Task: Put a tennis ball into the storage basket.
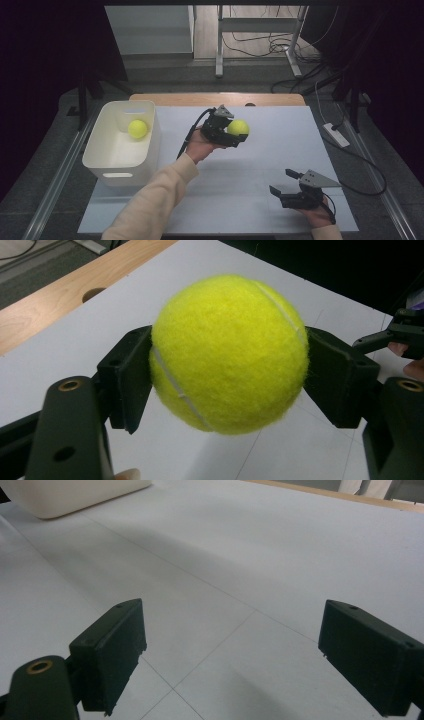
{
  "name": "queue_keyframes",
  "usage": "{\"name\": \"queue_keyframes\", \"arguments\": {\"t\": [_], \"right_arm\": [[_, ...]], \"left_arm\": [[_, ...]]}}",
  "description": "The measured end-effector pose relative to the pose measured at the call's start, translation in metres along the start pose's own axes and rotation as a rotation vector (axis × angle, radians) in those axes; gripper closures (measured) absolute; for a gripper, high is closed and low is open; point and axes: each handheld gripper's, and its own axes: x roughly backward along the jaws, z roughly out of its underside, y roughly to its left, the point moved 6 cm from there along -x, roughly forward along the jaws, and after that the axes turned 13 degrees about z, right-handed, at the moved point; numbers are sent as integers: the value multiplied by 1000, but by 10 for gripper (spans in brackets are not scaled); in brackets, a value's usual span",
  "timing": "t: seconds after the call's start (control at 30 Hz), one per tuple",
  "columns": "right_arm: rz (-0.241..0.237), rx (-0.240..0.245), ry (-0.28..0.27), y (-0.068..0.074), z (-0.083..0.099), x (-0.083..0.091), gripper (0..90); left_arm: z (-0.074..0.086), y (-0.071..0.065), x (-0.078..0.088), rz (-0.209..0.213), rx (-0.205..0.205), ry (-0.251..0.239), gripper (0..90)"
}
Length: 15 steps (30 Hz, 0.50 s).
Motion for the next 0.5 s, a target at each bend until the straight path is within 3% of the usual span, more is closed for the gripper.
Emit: {"name": "queue_keyframes", "arguments": {"t": [0.5], "right_arm": [[1, 1, 0, 0, 0, 0, 117]], "left_arm": [[4, 1, 20, -18, -2, -29, 272]]}}
